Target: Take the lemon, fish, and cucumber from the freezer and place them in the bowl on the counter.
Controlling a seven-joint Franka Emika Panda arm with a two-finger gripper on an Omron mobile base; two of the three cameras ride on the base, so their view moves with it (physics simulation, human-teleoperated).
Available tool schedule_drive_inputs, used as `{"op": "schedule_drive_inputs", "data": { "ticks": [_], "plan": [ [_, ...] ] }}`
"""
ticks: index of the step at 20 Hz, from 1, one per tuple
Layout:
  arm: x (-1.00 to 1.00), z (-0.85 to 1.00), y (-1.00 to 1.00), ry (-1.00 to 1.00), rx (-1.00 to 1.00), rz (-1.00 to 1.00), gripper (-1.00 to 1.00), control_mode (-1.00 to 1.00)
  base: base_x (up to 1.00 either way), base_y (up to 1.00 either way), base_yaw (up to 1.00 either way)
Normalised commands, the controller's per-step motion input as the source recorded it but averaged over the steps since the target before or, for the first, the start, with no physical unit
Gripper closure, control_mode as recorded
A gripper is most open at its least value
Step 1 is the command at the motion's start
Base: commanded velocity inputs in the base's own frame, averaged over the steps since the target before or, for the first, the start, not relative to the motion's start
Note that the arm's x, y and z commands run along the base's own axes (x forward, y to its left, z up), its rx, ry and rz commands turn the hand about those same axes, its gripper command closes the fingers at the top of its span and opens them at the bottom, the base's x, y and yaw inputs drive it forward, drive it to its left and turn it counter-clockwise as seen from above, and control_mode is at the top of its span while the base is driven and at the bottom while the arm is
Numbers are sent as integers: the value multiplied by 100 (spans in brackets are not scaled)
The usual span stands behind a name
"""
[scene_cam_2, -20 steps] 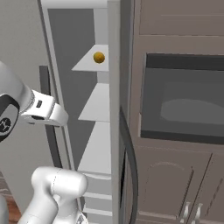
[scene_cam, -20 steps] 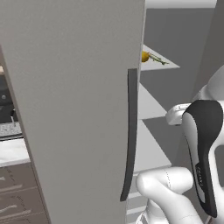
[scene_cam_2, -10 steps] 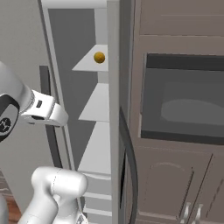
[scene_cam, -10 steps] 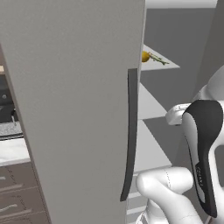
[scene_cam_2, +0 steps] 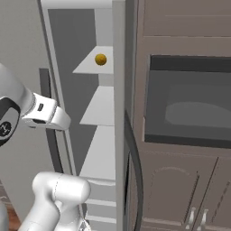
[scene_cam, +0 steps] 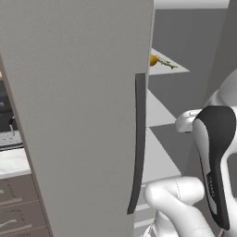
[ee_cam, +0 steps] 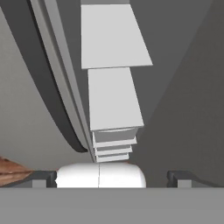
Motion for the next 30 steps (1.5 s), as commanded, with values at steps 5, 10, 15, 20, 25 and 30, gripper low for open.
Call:
{"op": "schedule_drive_inputs", "data": {
  "ticks": [5,10,15,20,25,30],
  "plan": [
    [0,0,0,0,0,0,-100,100,6,-12,-2],
    [0,0,0,0,0,0,-100,100,0,0,0],
    [0,0,0,0,0,0,-100,100,1,-1,0],
    [18,0,-24,-6,3,7,-100,-100,7,-7,0],
    [39,7,-29,-10,6,13,-100,-100,0,0,0],
    [37,0,-10,-19,2,12,-100,-100,0,0,0]
  ]
}}
